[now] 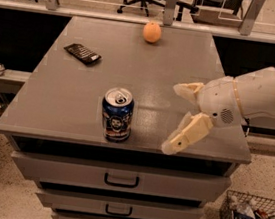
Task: Pick pepsi can
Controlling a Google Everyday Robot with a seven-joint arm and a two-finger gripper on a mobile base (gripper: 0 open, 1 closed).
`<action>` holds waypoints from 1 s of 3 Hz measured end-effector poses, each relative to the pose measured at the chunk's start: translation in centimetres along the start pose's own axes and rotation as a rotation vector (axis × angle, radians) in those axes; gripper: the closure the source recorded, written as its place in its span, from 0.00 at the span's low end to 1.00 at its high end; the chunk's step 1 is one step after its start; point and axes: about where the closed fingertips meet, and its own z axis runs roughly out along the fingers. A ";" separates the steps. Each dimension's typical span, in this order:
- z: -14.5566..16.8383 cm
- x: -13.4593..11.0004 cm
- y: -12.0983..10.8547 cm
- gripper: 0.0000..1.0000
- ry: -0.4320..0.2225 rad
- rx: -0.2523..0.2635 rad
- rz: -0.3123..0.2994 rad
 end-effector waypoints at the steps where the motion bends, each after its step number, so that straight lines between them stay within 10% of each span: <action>1: 3.9 -3.2 1.4 0.00 -0.176 -0.071 -0.013; 3: 8.5 -6.8 3.8 0.01 -0.353 -0.125 -0.037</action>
Offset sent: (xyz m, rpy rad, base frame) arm -0.0208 0.1277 0.0158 0.4489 -0.0436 0.1604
